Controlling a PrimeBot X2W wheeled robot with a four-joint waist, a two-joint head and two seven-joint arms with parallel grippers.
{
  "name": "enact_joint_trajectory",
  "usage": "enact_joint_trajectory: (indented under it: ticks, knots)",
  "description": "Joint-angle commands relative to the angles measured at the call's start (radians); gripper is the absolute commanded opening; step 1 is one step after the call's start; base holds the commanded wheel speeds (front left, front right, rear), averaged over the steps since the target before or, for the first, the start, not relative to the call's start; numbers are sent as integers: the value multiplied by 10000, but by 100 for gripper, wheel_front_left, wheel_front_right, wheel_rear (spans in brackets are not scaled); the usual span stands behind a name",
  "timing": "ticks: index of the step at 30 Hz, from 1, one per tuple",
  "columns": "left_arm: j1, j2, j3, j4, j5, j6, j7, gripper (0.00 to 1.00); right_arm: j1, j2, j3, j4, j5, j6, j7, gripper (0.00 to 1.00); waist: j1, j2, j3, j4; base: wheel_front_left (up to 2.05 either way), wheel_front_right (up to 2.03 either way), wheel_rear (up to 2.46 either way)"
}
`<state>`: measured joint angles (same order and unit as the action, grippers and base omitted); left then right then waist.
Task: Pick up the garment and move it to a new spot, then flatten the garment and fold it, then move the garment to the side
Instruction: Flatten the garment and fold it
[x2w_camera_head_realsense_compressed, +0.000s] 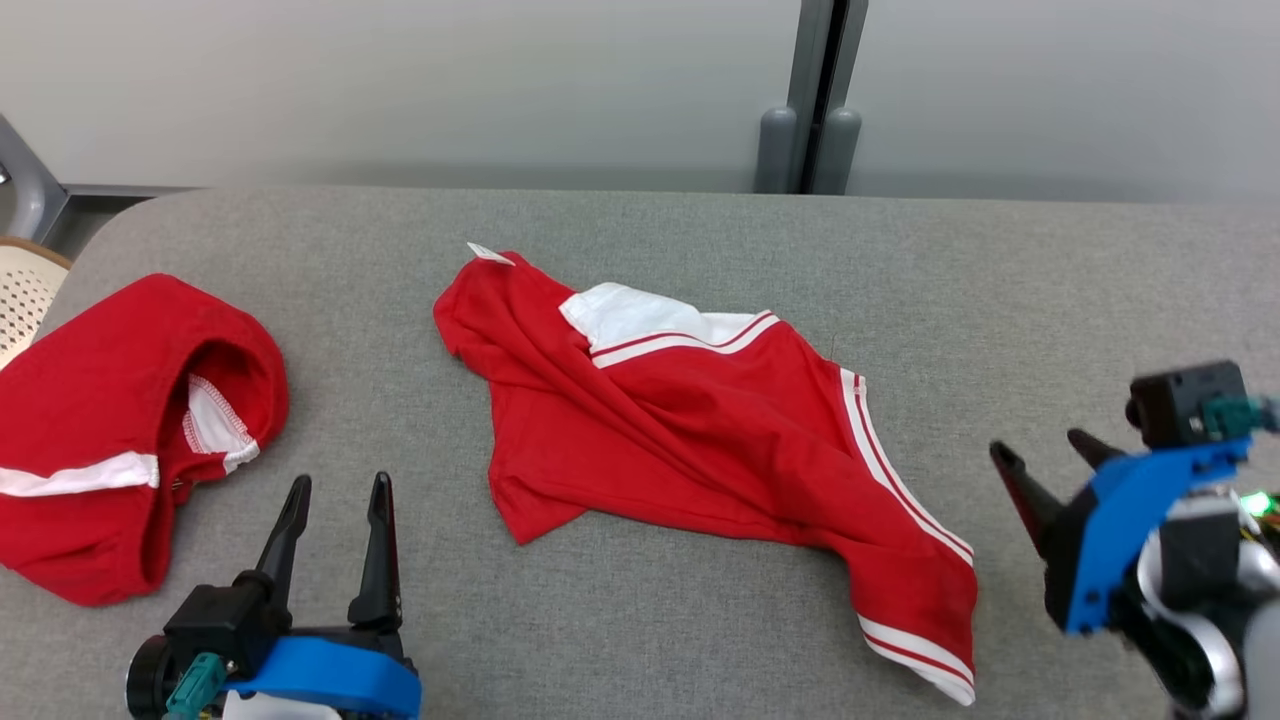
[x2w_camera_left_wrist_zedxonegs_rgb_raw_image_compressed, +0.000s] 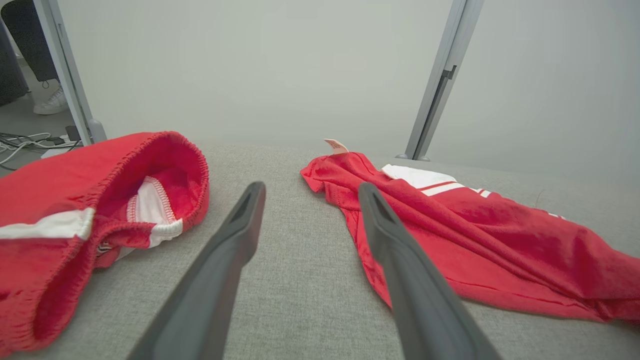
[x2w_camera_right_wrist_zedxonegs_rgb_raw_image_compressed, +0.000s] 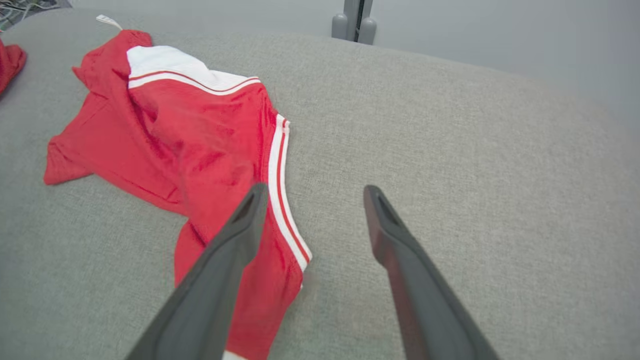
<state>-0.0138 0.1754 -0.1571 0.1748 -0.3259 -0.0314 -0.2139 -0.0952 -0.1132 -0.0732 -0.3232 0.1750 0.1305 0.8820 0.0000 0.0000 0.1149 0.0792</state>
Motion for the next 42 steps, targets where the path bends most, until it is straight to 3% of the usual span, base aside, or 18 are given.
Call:
enact_joint_trajectory:
  ticks: [1, 7, 12, 20, 25, 26, 27, 28, 35, 42]
  knots:
    - [-246, 27, -18, -104, 0, 41, -4, 100, -851, 103, -95, 1097, -138, 5, -302, 100, 0, 0, 192, 68, 0, 0, 0]
    - [-576, 22, -162, -246, 75, 13, 42, 100, -3117, 416, -82, 4968, -120, 5, -1260, 100, 0, 0, 692, 399, 0, 0, 0]
    - [-864, 2, -274, -176, 82, -37, -22, 100, -4403, 517, 25, 7289, -307, 5, -1905, 100, 0, 0, 1091, 773, 0, 0, 0]
    - [-1194, -43, -376, -87, 102, -92, -181, 100, -5331, 595, -204, 9324, -1003, 5, -2519, 100, 0, 0, 1409, 1120, 0, 0, 0]
    - [-1253, -57, -409, -50, 97, -49, -223, 100, -5511, 646, 503, 10225, -954, 10, -2766, 100, 0, 0, 1447, 1157, 0, 0, 0]
    - [-1244, -52, -404, -42, 87, -45, -233, 100, -5537, 659, 694, 10368, -906, 16, -2792, 87, 0, 0, 1441, 1146, 0, 0, 0]
    - [-1234, -49, -400, -35, 75, -30, -238, 100, -5564, 660, 899, 10458, -831, 16, -2887, 27, 0, 0, 1435, 1128, 0, 0, 0]
    - [-1222, -50, -397, -29, 59, -14, -249, 100, -5601, 641, 1026, 10485, -824, 16, -3016, 0, 0, 0, 1430, 1102, 0, 0, 0]
    - [-1050, -21, -380, -12, -17, 50, -283, 100, -5948, 88, 1116, 9689, -1099, 3, -4318, 0, 0, 0, 1201, 826, 0, 0, 0]
    - [-1015, 19, -435, -110, -59, 118, -251, 100, -6251, -504, 508, 8492, -1656, 3, -4699, 0, 0, 0, 1060, 659, 0, 0, 0]
